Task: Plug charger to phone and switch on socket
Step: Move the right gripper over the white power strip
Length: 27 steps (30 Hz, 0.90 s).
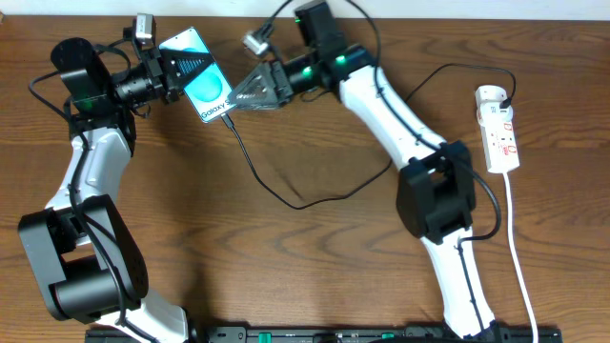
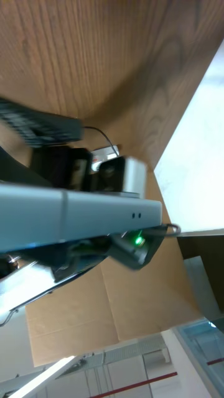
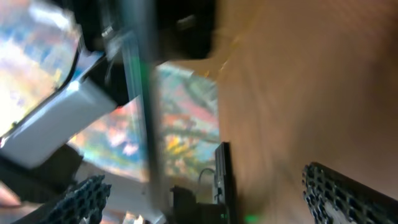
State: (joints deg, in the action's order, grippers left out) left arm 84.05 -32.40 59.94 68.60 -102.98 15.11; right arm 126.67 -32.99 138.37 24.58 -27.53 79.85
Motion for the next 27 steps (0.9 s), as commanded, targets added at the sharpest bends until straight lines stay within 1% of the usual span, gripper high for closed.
stream_trajectory(ticks=[1, 2, 3, 6, 9, 13, 17, 22, 26, 27], left_arm=[[19, -5, -7, 1, 0, 1, 93], [19, -5, -8, 1, 0, 1, 93], [19, -5, -7, 1, 0, 1, 93], [19, -5, -8, 1, 0, 1, 93], [19, -5, -12, 1, 0, 1, 93], [19, -5, -25, 1, 0, 1, 93], [19, 10, -33, 1, 0, 0, 93], [7, 160, -144, -3, 0, -3, 93], [-47, 326, -274, -6, 0, -13, 93], [-76, 379, -313, -6, 0, -19, 93]], right_arm=[[9, -54, -5, 1, -16, 49, -96], [9, -83, -5, 1, -26, 60, -123], [9, -144, -5, 1, -45, 80, -181], [9, -267, -12, 1, -76, 112, -323], [9, -360, -24, 1, -97, 137, -429], [9, -433, -66, 1, -100, 154, -553], [9, -452, -135, 1, -88, 154, -631], [9, -457, -249, 1, -85, 146, -682], [9, -467, -316, 1, -85, 144, -708], [9, -473, -329, 1, -85, 144, -716]])
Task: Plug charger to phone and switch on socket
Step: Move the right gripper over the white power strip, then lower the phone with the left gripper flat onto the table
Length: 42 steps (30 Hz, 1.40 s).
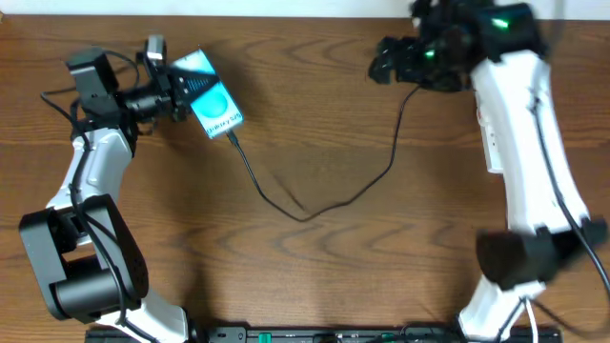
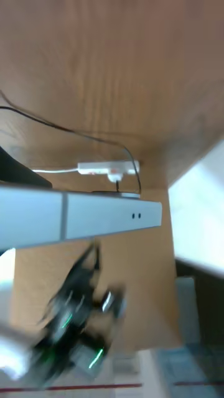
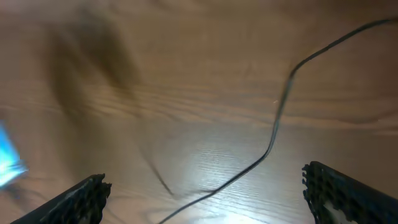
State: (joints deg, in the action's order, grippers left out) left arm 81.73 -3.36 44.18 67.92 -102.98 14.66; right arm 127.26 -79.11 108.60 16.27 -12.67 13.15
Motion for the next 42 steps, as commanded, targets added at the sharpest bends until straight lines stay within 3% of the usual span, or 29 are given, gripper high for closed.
stream_trajectory(ticks=[1, 5, 9, 34, 42], left_arm=[[-78, 129, -184, 1, 0, -19, 93], [-203, 274, -284, 1, 0, -53, 93], [-301, 329, -302, 1, 0, -91, 93], [-452, 364, -277, 1, -1, -110, 93], [-454, 358, -280, 1, -36, -132, 93]], right_arm=[[3, -17, -42, 1, -2, -5, -54], [3, -40, -65, 1, -3, -5, -80], [3, -54, -66, 1, -5, -5, -83], [3, -67, -66, 1, -5, -6, -83], [3, -67, -66, 1, -5, -6, -83]])
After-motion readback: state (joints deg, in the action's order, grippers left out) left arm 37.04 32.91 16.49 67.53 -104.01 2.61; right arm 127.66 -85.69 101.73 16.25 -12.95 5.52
